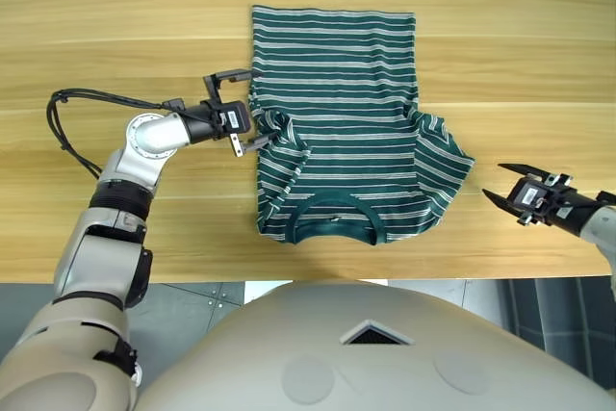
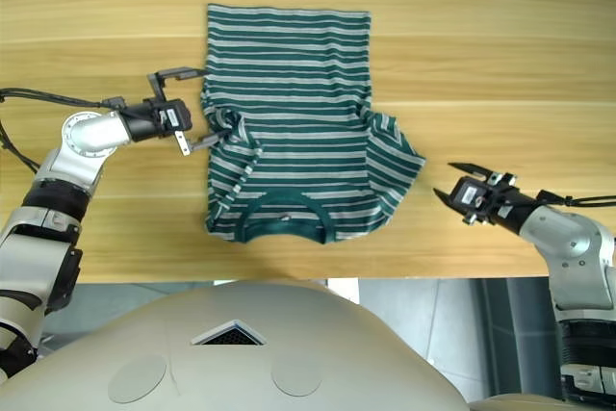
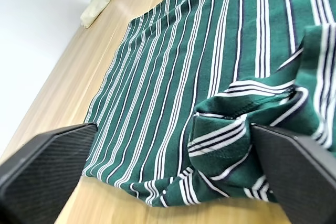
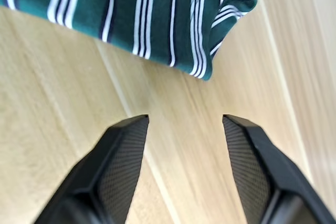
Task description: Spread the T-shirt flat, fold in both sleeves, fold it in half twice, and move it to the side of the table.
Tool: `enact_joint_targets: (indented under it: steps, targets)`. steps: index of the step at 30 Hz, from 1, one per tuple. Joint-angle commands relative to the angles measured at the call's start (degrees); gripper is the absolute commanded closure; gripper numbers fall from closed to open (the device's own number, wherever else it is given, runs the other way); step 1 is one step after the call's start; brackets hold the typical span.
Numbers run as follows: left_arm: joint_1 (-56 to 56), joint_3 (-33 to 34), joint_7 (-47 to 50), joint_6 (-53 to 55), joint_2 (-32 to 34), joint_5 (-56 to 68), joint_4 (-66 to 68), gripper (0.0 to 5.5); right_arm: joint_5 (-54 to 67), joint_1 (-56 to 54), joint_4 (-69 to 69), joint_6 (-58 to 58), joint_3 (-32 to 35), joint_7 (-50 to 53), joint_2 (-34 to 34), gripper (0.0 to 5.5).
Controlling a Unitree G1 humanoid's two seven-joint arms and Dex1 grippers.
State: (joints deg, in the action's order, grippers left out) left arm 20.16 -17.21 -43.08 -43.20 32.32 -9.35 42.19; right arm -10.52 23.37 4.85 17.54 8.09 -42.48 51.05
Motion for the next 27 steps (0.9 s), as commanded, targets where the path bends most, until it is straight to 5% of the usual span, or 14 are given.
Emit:
enact_joint_targets:
  steps: [1, 22, 27]
  targets:
    - [0.38, 0.33, 0.36, 0.64, -0.19, -0.50, -0.42, 0.10, -3.82, -4.53, 5.83, -1.14, -4.51, 1.33, -0.68, 2.90]
    - [1.02, 0.09, 0.01, 0.63, -0.59, -1.09, -0.10, 0.10, 0.16, -7.25, 4.15, 0.72, -11.26, 1.26, -1.40, 2.90]
    - [0.89, 0.13, 0.32, 0.71, -0.51, -1.34, -0.14, 0.10, 0.02, -7.99, 5.28, 0.57, -11.81, 1.70, -1.32, 3.74]
